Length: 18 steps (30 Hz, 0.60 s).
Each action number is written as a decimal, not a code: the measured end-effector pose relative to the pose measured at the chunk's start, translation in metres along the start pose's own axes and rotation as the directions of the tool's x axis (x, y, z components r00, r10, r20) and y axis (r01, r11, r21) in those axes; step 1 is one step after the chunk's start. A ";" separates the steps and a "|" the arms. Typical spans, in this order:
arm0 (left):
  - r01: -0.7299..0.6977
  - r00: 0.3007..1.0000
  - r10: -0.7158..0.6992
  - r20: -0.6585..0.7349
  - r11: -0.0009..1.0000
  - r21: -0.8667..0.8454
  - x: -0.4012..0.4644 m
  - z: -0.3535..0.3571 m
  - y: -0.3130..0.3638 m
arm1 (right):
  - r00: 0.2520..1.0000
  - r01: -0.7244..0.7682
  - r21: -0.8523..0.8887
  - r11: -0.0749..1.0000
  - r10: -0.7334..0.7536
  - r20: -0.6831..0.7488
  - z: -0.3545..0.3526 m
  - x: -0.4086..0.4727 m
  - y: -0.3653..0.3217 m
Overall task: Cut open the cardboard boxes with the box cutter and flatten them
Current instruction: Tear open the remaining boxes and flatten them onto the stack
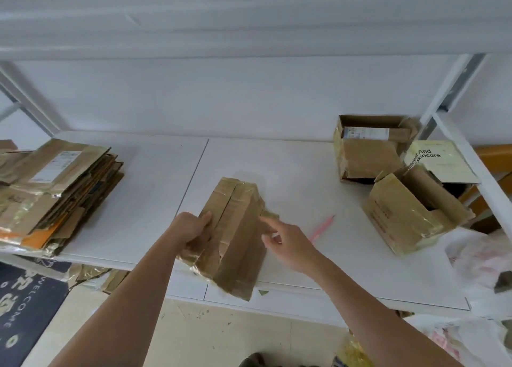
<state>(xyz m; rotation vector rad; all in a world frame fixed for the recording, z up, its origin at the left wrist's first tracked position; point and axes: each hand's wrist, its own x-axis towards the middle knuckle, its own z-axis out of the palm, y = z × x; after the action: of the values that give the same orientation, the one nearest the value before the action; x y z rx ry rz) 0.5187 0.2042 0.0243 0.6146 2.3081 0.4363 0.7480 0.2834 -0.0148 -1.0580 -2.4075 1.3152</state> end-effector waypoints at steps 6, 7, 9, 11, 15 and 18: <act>-0.030 0.988 0.087 0.126 0.917 -0.399 -0.015 0.009 -0.014 | 0.999 0.038 -0.061 0.997 -0.039 -0.009 0.019 0.025 -0.053; -0.033 0.991 0.084 0.101 0.903 -0.429 -0.017 0.012 -0.016 | 0.999 0.036 -0.120 0.992 -0.037 -0.005 0.021 0.028 -0.057; -0.052 0.998 0.067 0.020 0.902 -0.430 -0.017 0.017 -0.018 | 1.000 0.016 -0.182 0.983 -0.012 0.023 0.023 0.034 -0.059; -0.066 0.997 0.051 -0.050 0.921 -0.384 -0.016 0.018 -0.019 | 0.997 -0.010 -0.195 0.981 0.023 0.068 0.024 0.038 -0.060; -0.069 0.988 0.015 -0.151 0.932 -0.357 -0.011 0.013 -0.022 | 0.993 -0.033 -0.159 0.987 0.049 0.103 0.029 0.045 -0.058; -0.054 0.990 0.001 -0.141 0.925 -0.376 -0.010 0.012 -0.021 | 0.997 -0.028 -0.147 0.989 0.038 0.070 0.034 0.046 -0.054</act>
<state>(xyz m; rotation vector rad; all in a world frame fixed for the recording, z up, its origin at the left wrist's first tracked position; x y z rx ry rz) 0.5270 0.1823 0.0118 0.4345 2.2563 0.9396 0.6716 0.2735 0.0012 -1.1096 -2.5849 1.2233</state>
